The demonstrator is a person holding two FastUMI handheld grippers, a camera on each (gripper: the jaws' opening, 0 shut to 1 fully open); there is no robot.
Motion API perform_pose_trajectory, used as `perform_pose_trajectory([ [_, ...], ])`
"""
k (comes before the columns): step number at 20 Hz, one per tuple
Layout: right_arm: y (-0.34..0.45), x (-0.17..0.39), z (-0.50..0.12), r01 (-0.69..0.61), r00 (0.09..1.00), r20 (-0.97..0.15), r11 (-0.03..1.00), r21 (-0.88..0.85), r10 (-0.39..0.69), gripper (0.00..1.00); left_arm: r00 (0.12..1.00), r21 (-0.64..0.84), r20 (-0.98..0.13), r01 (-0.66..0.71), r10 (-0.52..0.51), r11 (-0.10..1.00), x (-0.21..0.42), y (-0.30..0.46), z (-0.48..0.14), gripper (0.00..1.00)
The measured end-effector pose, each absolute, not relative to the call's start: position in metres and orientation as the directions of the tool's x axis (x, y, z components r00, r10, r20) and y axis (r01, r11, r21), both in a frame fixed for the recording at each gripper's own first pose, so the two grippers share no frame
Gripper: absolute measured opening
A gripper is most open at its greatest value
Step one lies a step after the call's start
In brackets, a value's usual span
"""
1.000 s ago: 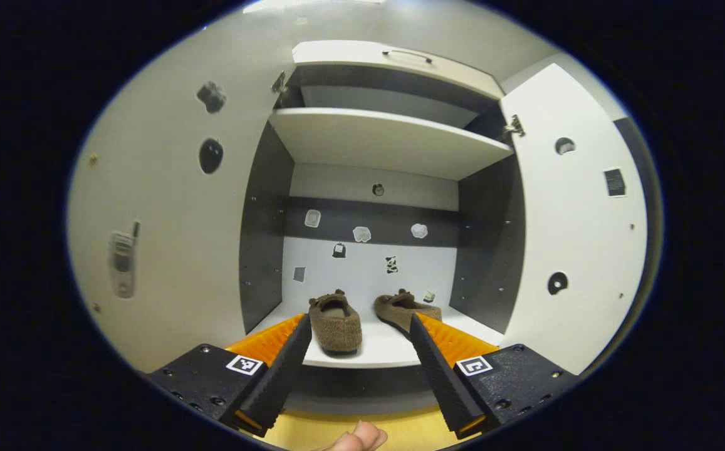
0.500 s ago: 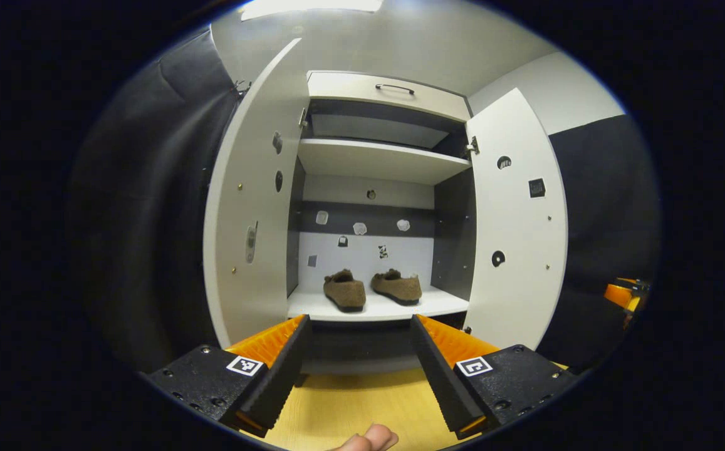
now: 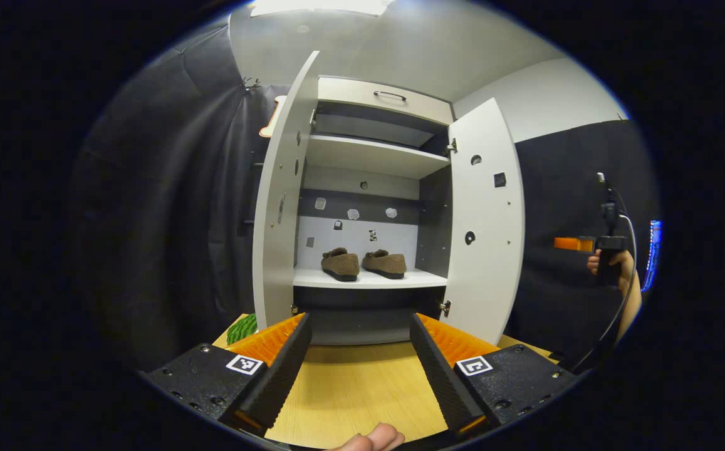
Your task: Grab one shoe with the right hand and put it into the shoe cabinet, grab the other shoe with the left hand and put it into the shoe cabinet; then close the right door with the right hand and the left door with the left hand.
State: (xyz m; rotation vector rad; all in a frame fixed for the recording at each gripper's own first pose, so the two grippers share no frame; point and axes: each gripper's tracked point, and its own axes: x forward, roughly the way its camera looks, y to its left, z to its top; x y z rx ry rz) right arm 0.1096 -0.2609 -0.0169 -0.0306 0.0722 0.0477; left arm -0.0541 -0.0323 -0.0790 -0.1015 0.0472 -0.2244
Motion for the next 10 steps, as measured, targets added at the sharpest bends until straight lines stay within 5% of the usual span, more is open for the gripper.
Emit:
perform_pose_trajectory([
  [4, -0.265, 0.153, -0.016, -0.101, 0.990, -0.104, 0.992, -0.081, 0.092, 0.94, 0.967, -0.084, -0.003, 0.253, -0.254, 0.964, -0.072, -0.037, -0.070, 0.96],
  [10, -0.249, 0.207, -0.015, -0.093, 0.989, -0.109, 0.994, 0.058, 0.098, 0.94, 0.938, -0.094, 0.002, 0.346, -0.348, 0.933, -0.089, -0.054, -0.070, 0.96],
])
